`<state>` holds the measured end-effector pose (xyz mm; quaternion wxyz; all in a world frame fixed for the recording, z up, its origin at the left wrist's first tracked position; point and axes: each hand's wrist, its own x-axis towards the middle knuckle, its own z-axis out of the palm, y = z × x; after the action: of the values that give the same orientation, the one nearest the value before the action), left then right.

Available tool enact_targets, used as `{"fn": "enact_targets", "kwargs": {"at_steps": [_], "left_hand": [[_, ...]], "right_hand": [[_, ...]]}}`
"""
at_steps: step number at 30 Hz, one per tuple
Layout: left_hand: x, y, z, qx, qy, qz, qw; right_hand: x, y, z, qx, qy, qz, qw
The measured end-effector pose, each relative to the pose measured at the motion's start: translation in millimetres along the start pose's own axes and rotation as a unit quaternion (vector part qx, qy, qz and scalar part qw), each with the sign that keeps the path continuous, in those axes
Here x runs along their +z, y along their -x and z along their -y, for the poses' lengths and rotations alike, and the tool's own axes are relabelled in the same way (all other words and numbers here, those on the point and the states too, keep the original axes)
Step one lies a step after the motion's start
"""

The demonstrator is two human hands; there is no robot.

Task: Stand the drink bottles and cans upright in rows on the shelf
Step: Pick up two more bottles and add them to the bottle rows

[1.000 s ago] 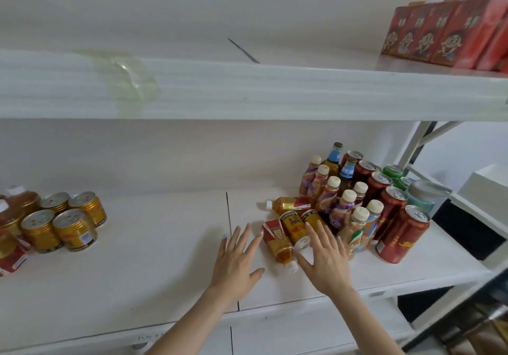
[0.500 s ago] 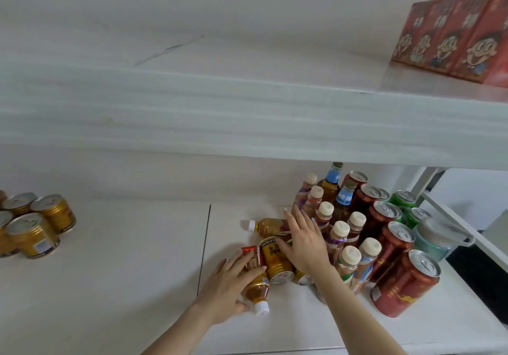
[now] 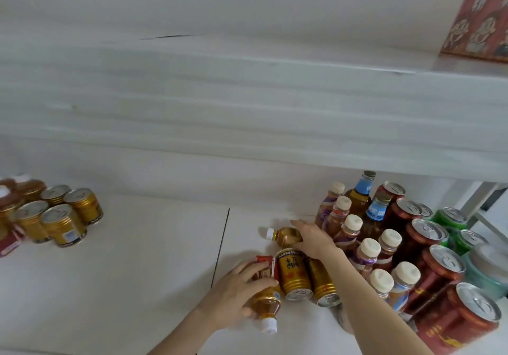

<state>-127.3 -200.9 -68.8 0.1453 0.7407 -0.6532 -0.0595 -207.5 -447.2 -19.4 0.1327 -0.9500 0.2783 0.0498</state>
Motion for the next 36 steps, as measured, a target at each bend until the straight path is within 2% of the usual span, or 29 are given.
{"fn": "enact_targets", "kwargs": {"at_steps": [6, 18, 23, 32, 36], "left_hand": [[-14.5, 2.9, 0.4, -0.027, 0.095, 0.001, 0.995], [-27.0, 4.0, 5.1, -0.041, 0.148, 0.010, 0.988], [-31.0, 6.1, 10.2, -0.051, 0.197, 0.030, 0.979], [-46.1, 20.0, 25.3, -0.121, 0.319, 0.081, 0.936], [-54.0, 27.8, 34.2, -0.153, 0.395, 0.106, 0.900]], "right_hand": [[0.9, -2.2, -0.3, -0.001, -0.025, 0.001, 1.000], [-3.9, 21.9, 9.4, -0.037, -0.079, -0.123, 0.989], [-4.2, 28.7, 16.4, -0.068, -0.151, -0.161, 0.973], [-1.7, 51.2, 42.2, -0.105, -0.277, -0.215, 0.930], [3.0, 68.8, 56.9, -0.084, -0.365, -0.207, 0.904]]}}
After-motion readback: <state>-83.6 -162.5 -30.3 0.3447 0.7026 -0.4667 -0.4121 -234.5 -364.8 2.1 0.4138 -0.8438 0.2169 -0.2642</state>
